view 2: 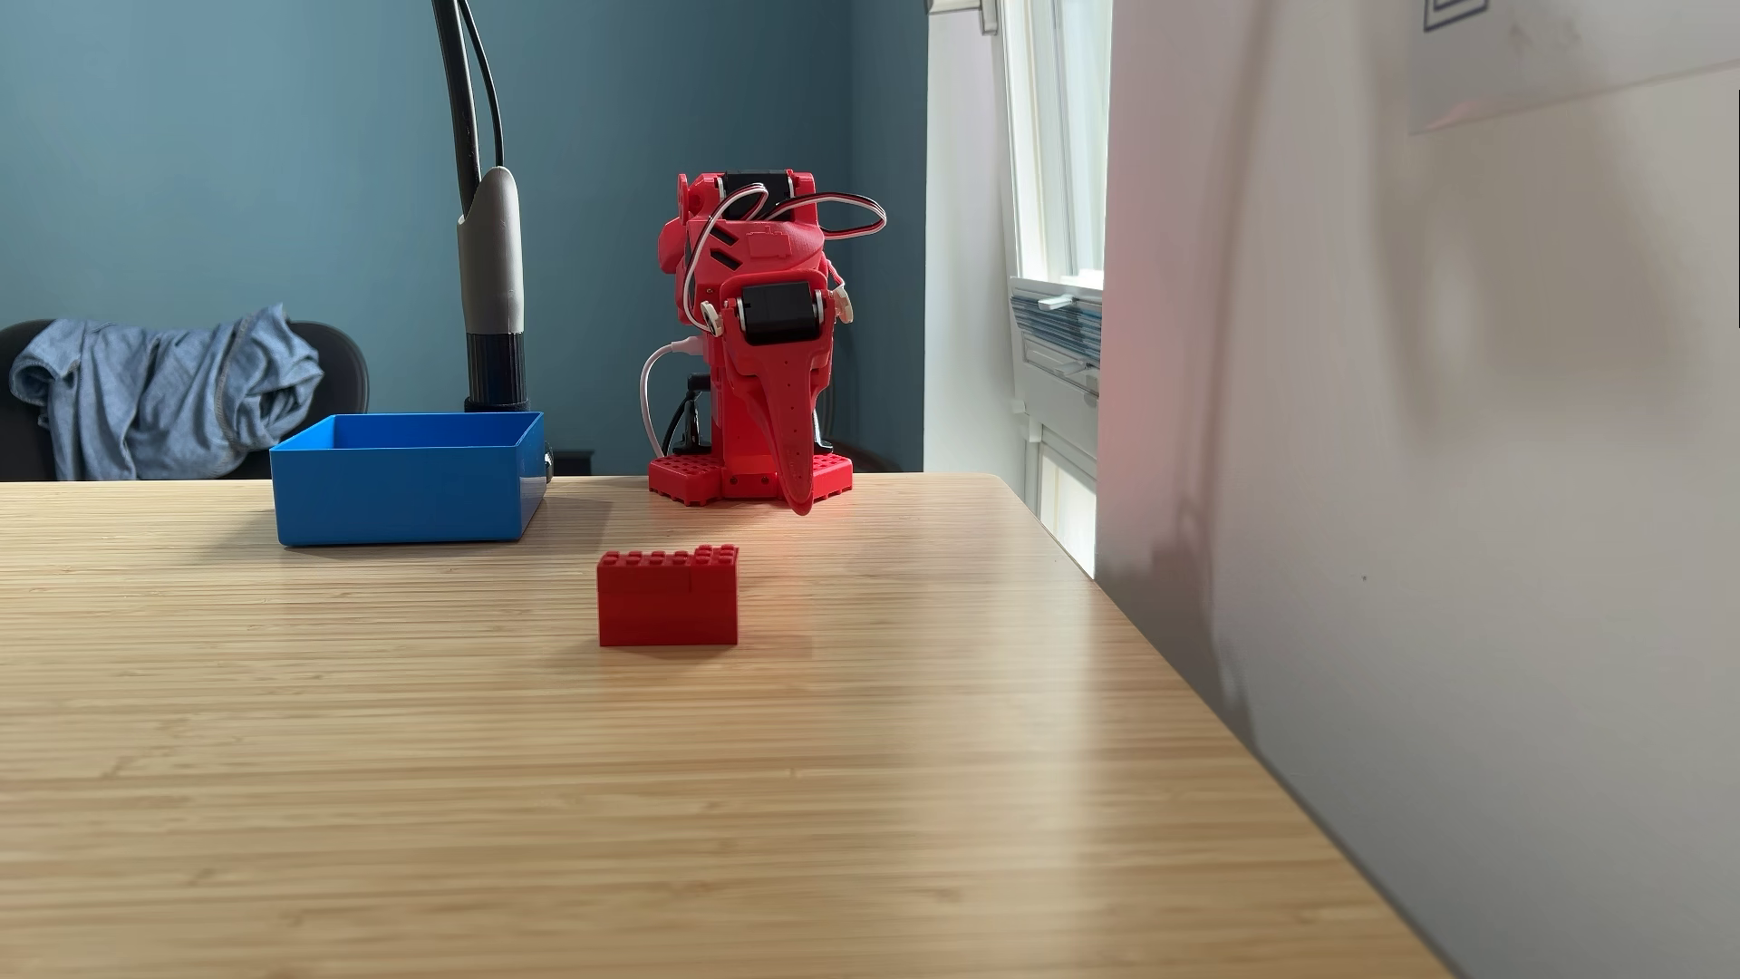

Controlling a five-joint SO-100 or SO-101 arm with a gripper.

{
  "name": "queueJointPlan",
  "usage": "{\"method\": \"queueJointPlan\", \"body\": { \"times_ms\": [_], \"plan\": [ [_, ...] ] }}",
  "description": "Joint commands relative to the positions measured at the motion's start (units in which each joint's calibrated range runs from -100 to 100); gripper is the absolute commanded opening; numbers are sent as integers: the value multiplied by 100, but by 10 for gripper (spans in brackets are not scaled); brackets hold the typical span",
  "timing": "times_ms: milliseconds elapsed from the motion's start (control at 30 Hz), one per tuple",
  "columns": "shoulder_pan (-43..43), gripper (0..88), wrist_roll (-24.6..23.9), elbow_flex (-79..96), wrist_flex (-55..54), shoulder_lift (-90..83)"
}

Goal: Put the red lego brick in blue bin

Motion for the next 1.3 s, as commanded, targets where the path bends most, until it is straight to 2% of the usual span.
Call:
{"method": "queueJointPlan", "body": {
  "times_ms": [0,1267],
  "plan": [
    [227,1,-200,22,-101,18],
    [148,1,-122,-142,-44,18]
  ]
}}
